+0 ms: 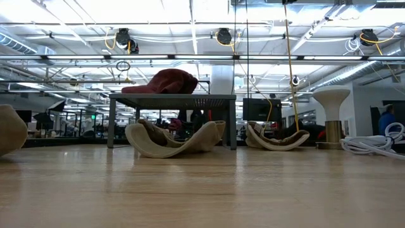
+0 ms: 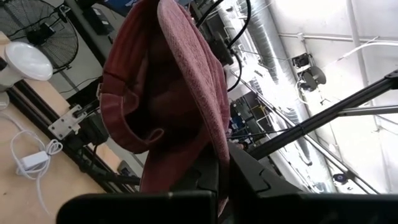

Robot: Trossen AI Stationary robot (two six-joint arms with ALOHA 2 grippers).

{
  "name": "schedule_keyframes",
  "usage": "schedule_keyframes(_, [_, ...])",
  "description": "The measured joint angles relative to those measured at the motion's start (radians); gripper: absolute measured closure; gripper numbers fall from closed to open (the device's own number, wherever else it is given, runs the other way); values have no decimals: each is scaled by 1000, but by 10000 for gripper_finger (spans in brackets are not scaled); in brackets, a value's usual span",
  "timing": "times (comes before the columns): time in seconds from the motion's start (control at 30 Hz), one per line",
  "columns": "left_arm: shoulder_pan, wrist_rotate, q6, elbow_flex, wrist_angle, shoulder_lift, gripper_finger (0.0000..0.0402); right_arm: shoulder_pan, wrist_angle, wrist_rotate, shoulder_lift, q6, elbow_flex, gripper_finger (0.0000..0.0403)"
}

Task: Pick & Place hat
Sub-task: Stack the dark red cap on the dark red cap on the shelf

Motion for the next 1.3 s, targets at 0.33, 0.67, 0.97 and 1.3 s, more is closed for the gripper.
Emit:
schedule_keyframes(0.33, [0, 19, 8, 0, -3, 0, 393, -1, 5, -27, -15, -38, 0, 379])
schedule_keyframes(0.67, [36, 39, 75, 1, -121, 1, 393, -1, 67, -53, -162, -4, 0, 398])
schedule_keyframes(0.97, [40, 9, 200, 2, -138, 15, 291, -2, 364, -88, -183, 23, 0, 401])
schedule_keyframes(1.3, [64, -47, 437, 1, -153, 5, 172, -2, 402, -63, -187, -28, 0, 402])
